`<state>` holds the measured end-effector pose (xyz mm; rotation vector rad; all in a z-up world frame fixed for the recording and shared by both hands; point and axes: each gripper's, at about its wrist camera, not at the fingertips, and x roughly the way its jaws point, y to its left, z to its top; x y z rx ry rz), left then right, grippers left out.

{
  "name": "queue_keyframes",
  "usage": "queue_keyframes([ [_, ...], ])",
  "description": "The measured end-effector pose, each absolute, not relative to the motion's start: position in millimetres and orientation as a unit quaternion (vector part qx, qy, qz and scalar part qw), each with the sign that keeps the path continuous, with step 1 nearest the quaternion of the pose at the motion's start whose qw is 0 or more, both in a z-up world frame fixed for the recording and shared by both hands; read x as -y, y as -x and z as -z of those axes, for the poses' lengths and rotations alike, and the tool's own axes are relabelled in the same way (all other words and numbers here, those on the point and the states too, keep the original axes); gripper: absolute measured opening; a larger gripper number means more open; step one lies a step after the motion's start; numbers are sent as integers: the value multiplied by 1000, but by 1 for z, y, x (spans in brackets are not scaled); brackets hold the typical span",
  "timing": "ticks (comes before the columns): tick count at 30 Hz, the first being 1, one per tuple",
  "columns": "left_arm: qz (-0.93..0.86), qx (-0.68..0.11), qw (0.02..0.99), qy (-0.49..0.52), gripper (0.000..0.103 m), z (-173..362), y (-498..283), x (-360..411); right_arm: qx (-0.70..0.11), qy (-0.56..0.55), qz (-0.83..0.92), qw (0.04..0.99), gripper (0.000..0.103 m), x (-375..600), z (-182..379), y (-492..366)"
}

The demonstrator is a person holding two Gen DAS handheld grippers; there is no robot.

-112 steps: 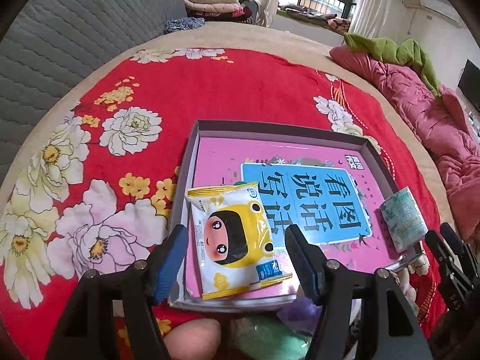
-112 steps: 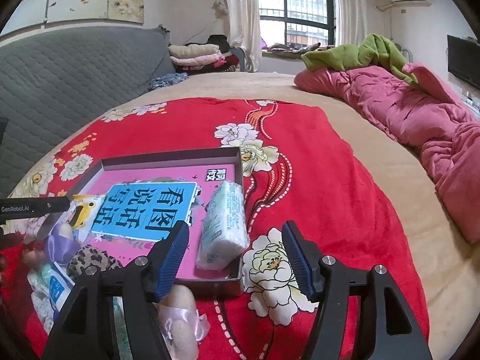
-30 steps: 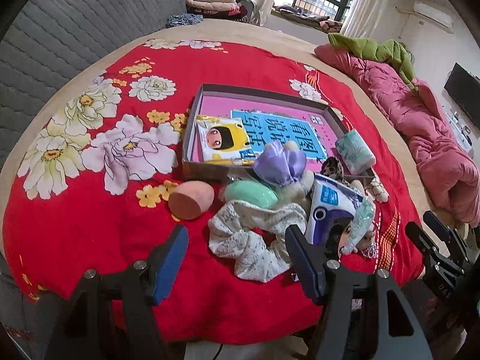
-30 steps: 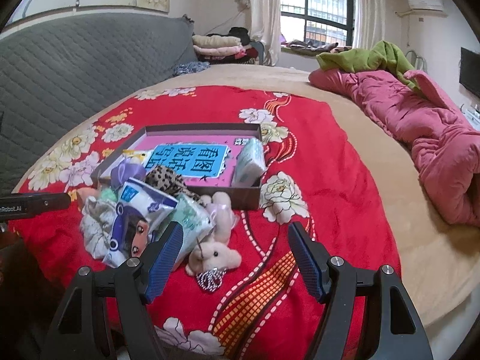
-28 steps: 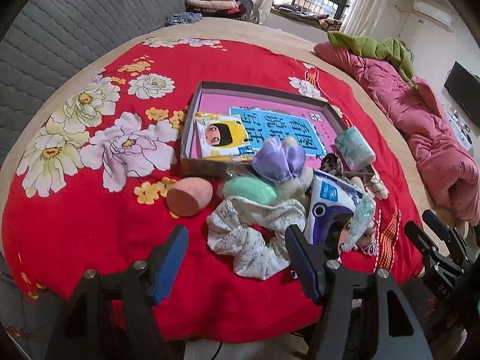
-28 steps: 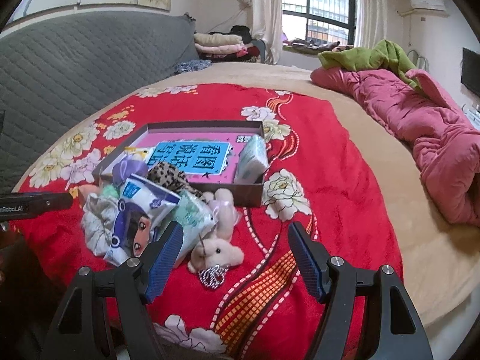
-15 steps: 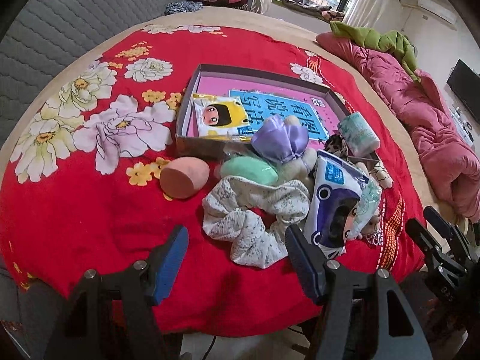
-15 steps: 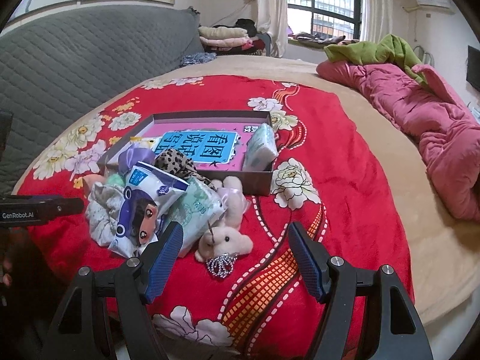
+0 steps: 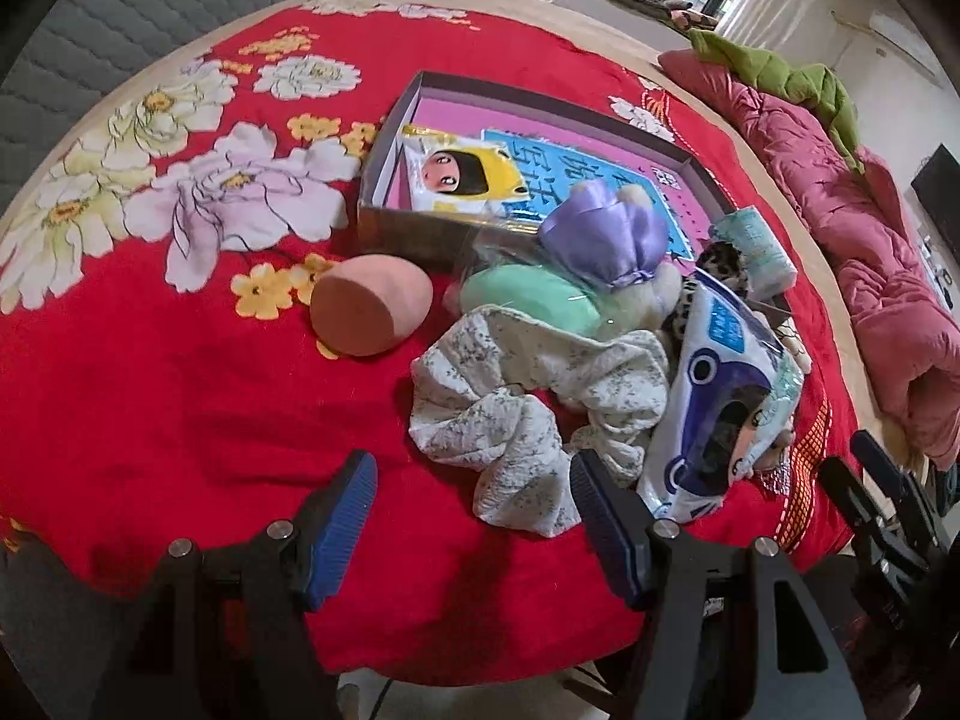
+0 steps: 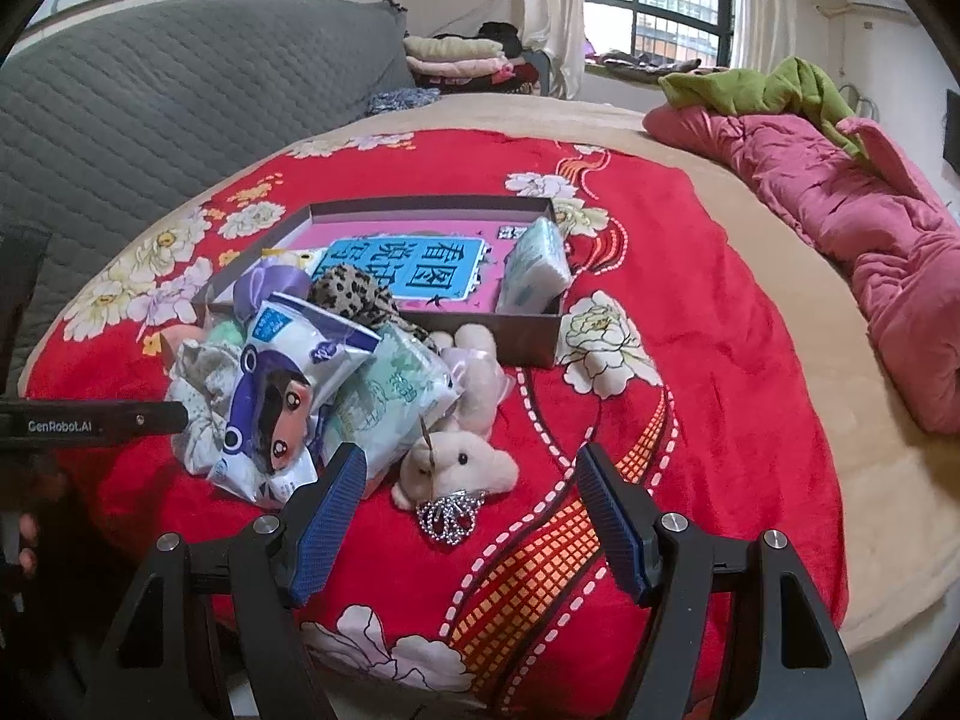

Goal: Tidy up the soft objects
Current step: 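Grasp the floral cloth scrunchie with the left tool while the right tool grasps the pink plush bunny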

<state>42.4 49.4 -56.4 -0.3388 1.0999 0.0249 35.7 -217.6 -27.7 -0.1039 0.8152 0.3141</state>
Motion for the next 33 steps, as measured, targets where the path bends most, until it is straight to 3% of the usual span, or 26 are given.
queue_keyframes([
  [33,-34,-507,845,167,67,79,-67,-50,-429,85,-149,887,74,197,86,-85],
])
